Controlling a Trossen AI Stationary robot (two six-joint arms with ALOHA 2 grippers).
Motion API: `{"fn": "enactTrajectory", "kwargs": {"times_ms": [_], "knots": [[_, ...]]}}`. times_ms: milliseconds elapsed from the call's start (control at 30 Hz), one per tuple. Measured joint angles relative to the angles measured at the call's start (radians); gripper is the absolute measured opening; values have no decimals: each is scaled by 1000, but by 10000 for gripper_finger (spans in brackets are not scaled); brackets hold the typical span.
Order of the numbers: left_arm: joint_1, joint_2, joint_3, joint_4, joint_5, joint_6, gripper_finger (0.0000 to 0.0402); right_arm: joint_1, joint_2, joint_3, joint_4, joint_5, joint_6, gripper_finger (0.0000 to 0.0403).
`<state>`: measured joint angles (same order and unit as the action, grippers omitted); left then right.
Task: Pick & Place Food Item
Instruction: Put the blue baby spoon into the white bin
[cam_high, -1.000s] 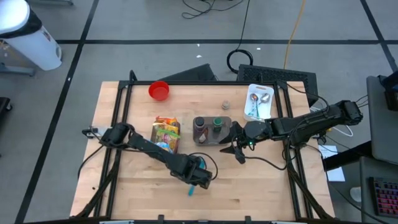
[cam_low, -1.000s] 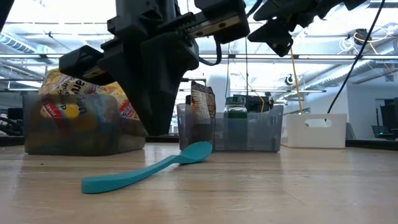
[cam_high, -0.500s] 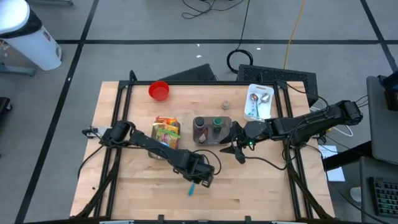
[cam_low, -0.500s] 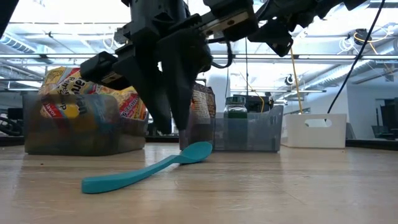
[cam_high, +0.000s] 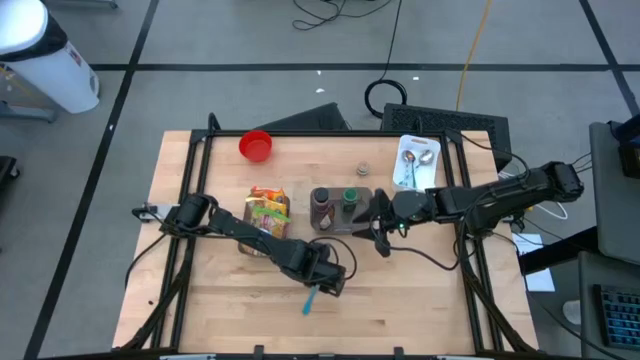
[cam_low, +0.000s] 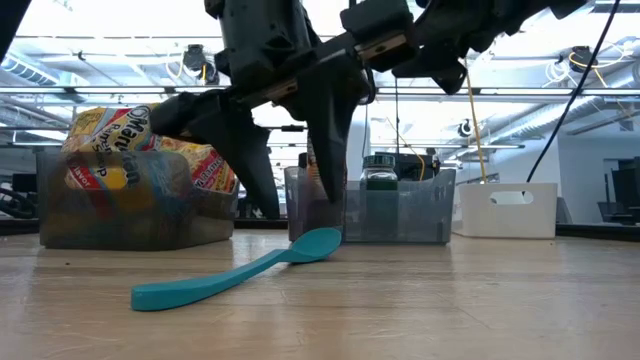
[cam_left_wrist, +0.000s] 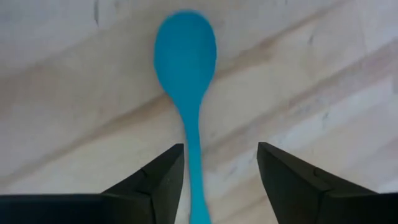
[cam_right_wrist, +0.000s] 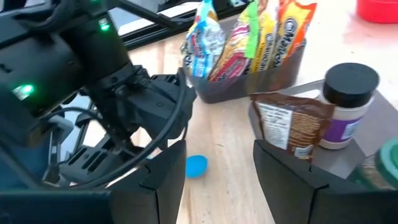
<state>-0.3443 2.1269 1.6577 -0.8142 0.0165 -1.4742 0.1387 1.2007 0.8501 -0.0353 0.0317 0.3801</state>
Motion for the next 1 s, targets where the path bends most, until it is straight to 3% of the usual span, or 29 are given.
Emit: {"fn": "enactTrajectory", "kwargs": {"times_ms": [433, 1000], "knots": [[4, 28, 1, -4, -43, 15, 216, -41, 0, 0, 0, -6, 20, 180], [-5, 84, 4, 0, 50, 8, 213, -41, 0, 0, 0, -6, 16, 180]]}}
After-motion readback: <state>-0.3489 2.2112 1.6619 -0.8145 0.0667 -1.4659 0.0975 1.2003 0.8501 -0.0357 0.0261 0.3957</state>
